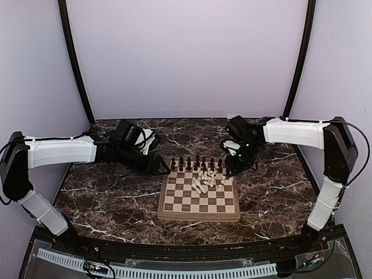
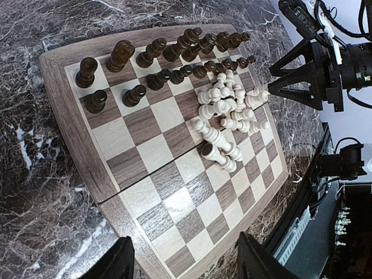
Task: Set up the chess pieces on the board
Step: Pick up the knight from the chessboard.
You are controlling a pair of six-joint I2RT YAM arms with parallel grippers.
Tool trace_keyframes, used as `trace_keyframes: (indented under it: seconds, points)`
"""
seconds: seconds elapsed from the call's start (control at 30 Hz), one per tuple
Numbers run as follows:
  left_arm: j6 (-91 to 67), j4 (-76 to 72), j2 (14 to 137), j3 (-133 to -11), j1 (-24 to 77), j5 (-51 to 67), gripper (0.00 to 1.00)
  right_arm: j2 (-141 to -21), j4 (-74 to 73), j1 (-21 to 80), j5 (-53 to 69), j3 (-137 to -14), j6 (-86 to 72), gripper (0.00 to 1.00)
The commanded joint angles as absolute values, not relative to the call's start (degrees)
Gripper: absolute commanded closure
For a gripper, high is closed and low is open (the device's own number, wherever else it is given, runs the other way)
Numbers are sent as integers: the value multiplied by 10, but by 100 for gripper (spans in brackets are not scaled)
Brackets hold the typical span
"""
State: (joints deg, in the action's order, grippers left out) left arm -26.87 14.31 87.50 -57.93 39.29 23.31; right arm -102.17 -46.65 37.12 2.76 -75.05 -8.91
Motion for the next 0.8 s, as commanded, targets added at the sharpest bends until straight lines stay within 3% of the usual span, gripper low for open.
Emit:
trace_keyframes:
  seconds: [0.0,0.77]
  points:
    - [-275,147,872,-571,396,235,37,-1023,-492,376,7,-763,-88,58]
    - [-280,133,889,-565,396,245,37,-1036,-484,378,30,-752,-97,83]
